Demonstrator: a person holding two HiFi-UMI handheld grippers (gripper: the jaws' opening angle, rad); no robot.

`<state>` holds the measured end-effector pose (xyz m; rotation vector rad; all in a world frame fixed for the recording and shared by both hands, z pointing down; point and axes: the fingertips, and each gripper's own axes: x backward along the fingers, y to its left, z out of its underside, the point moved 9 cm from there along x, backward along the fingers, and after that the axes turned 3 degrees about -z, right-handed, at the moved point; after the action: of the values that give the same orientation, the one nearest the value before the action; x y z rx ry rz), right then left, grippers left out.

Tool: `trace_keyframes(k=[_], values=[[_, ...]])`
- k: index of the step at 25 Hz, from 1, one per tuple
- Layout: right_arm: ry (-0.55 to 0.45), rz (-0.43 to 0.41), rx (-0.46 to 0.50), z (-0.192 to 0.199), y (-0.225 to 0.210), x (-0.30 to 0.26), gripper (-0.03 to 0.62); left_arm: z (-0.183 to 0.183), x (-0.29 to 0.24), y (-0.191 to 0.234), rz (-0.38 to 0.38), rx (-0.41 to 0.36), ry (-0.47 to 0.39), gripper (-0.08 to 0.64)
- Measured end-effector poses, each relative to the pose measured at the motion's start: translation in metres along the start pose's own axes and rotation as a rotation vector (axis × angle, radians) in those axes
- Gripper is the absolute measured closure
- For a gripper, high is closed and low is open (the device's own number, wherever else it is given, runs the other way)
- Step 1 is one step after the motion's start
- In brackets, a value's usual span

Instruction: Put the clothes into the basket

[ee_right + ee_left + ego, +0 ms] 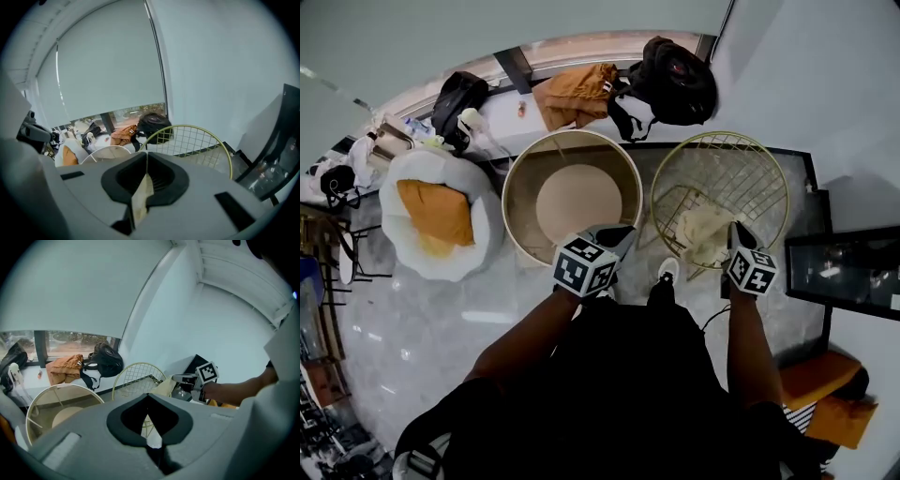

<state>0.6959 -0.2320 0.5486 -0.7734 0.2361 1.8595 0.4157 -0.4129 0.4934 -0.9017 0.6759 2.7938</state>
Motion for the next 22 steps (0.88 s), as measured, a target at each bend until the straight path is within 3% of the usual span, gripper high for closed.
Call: trace_keyframes(k=[6, 11, 22], values=[[-0.123, -0.113, 0.019, -0.041, 0.057, 0.032, 0.569, 0.013, 0.047, 0.014, -0.020, 0.012, -0.045, 0.558], [-0.168, -0.231, 0.032, -0.055, 0.109, 0.045, 0.569, 0.027, 0.080, 0.028, -0.052, 0.033, -0.071, 0.558], [-0.158, -0.463, 0.156, -0.057, 0.194, 0.039, 0.569, 0.047, 0.145, 0.035, -0.196, 0.102, -0.200, 0.558]])
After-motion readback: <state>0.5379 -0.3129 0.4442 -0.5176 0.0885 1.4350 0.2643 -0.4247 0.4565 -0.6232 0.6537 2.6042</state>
